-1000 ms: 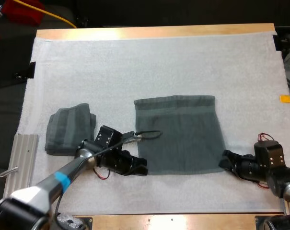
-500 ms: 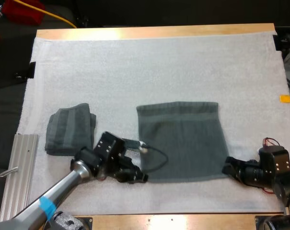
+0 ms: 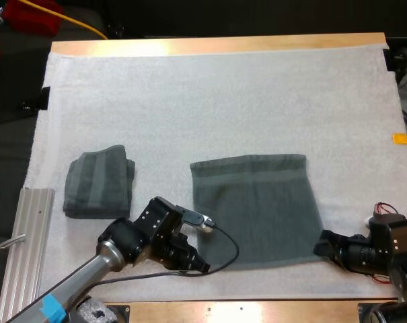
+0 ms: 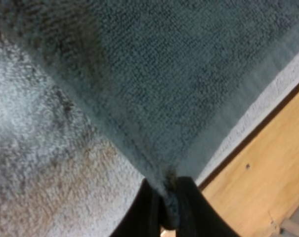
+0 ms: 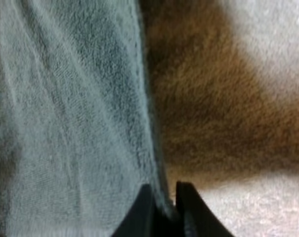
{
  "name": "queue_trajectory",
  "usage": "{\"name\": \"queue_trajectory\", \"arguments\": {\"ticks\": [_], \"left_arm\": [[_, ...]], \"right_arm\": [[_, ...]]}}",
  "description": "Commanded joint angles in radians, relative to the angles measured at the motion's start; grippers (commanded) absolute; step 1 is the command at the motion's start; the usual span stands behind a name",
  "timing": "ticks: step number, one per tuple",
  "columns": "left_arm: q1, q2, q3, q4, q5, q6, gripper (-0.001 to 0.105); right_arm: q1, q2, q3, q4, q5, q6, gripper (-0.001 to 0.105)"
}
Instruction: Pick towel from pile, fold and stack
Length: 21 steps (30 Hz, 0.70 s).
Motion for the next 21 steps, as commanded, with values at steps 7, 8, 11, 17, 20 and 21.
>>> {"name": "queue_trajectory", "arguments": {"ticks": [7, 8, 11, 17, 20, 21], "left_arm": [[0.157, 0.028, -0.010, -0.054, 0.138, -0.015, 0.000], [0.188, 0.047, -0.010, -0.065, 0.154, -0.015, 0.000], [0.243, 0.096, -0.010, -0.083, 0.182, -0.016, 0.000], [0.302, 0.170, -0.012, -0.222, 0.284, -0.091, 0.000], [0.319, 0.191, -0.012, -0.295, 0.321, -0.153, 0.000], [0.324, 0.196, -0.012, -0.320, 0.333, -0.170, 0.000]], "right_arm": [[0.002, 0.002, -0.006, -0.149, -0.025, 0.179, 0.002], [0.002, 0.011, -0.006, -0.188, -0.027, 0.217, 0.002], [0.002, 0.053, -0.006, -0.268, -0.047, 0.271, 0.002], [0.002, 0.180, -0.006, -0.466, -0.068, 0.366, 0.002], [0.002, 0.246, -0.006, -0.576, -0.068, 0.428, 0.002], [0.002, 0.262, -0.006, -0.593, -0.068, 0.439, 0.002]]}}
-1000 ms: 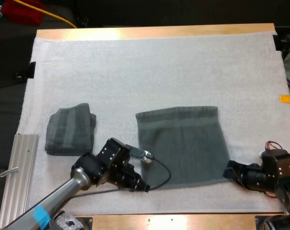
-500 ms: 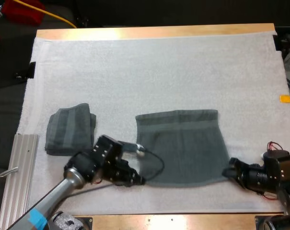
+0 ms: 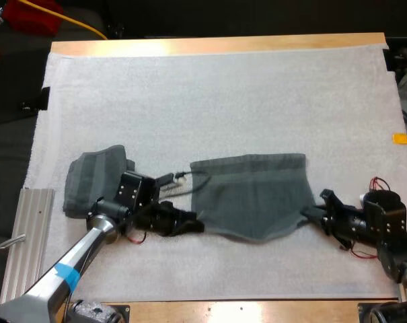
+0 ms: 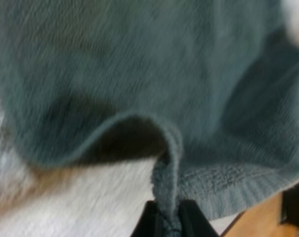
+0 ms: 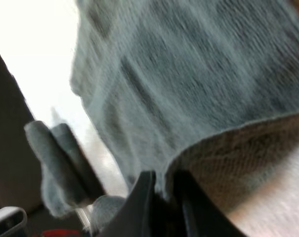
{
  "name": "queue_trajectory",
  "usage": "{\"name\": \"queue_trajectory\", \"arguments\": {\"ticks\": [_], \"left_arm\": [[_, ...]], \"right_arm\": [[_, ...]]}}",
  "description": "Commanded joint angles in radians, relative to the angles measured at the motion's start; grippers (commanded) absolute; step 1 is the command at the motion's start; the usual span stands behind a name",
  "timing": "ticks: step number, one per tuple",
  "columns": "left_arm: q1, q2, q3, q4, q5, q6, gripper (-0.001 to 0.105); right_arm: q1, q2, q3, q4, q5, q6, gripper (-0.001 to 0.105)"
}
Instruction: Pick towel from pile, fold and stack
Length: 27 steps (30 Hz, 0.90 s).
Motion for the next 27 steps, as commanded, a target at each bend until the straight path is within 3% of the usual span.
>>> {"name": "queue_trajectory", "arguments": {"ticks": [1, 8, 20, 27], "left_arm": [[0.003, 0.005, -0.007, -0.047, 0.028, -0.034, 0.000], [0.037, 0.079, -0.026, -0.204, 0.052, -0.174, 0.000], [0.087, 0.203, -0.136, -0.264, 0.019, -0.214, 0.000], [0.087, 0.255, -0.152, -0.309, -0.019, -0.214, 0.000]], "right_arm": [[0.002, 0.021, -0.006, -0.040, -0.012, 0.018, 0.002], [0.002, 0.160, -0.006, -0.270, -0.017, 0.131, 0.002], [-0.001, 0.346, -0.006, -0.559, 0.049, 0.262, 0.002], [-0.001, 0.438, -0.006, -0.696, 0.084, 0.319, 0.002]]}}
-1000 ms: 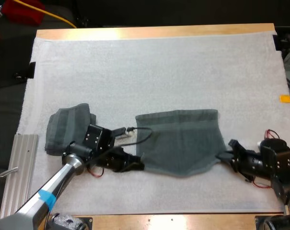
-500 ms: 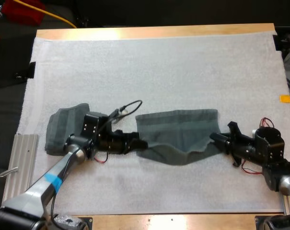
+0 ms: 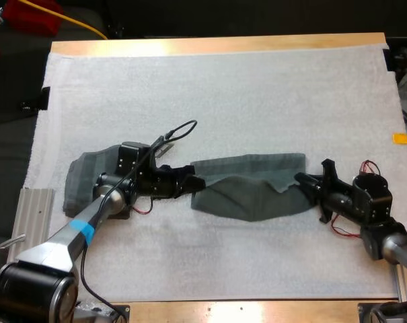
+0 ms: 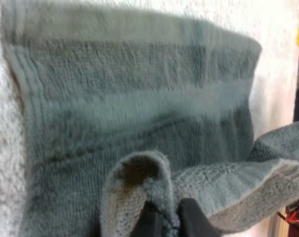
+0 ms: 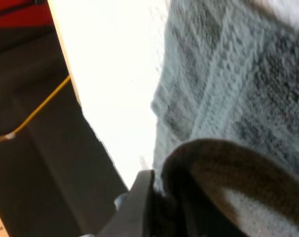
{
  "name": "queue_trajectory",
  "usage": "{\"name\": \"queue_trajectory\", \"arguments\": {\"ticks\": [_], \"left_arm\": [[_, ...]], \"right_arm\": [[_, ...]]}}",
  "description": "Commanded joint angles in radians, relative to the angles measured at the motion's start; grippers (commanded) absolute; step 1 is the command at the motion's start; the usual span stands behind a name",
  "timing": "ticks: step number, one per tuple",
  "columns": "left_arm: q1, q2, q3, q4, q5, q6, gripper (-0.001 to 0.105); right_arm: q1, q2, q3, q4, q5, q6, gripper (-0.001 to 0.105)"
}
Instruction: Pick towel from pile, fold and stack
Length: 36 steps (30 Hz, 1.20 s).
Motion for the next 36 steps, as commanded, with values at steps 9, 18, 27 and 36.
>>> {"name": "queue_trajectory", "arguments": {"ticks": [9, 18, 27, 36], "left_arm": [[0.002, 0.004, -0.011, -0.060, -0.123, 0.000, 0.000], [0.002, 0.008, -0.014, -0.064, -0.176, 0.024, 0.000], [0.002, 0.025, -0.014, -0.072, -0.165, 0.027, 0.065], [0.002, 0.025, -0.014, -0.116, -0.034, 0.042, 0.066]], "right_arm": [[-0.001, 0.081, -0.006, -0.121, 0.068, 0.033, 0.002], [-0.001, 0.097, -0.006, -0.167, 0.137, 0.033, 0.002], [-0.001, 0.097, -0.006, -0.167, 0.120, 0.033, 0.005], [-0.001, 0.097, -0.006, -0.368, 0.081, -0.077, 0.072]]}}
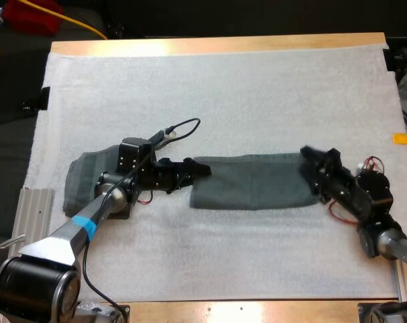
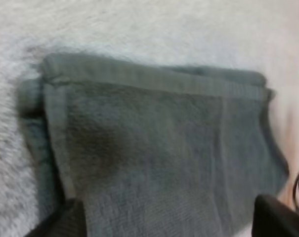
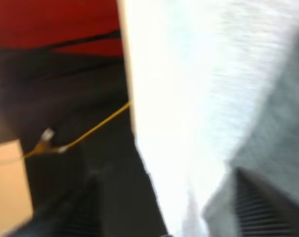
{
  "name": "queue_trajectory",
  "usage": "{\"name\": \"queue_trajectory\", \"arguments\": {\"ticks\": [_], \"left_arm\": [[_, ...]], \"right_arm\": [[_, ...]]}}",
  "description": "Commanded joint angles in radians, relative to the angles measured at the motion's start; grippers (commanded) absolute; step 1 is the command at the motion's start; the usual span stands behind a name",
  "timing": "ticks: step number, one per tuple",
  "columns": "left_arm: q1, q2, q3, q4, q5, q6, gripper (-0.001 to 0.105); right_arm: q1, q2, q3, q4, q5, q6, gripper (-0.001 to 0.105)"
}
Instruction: Pick towel from pile, fold and stack
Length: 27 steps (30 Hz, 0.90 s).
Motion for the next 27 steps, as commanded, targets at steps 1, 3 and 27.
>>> {"name": "queue_trajectory", "arguments": {"ticks": [1, 3, 27], "left_arm": [[0.002, -0.001, -0.005, -0.017, 0.030, 0.020, 0.066], [0.002, -0.001, -0.005, -0.017, 0.065, 0.038, 0.066], [0.002, -0.392, -0.005, 0.387, -0.110, 0.339, 0.066]], "right_arm": [[-0.001, 0.005, -0.006, -0.056, -0.020, -0.031, 0.072], [-0.001, 0.005, -0.006, -0.094, -0.039, -0.042, 0.073], [0.002, -0.300, -0.006, 0.419, -0.144, -0.375, 0.073]]}}
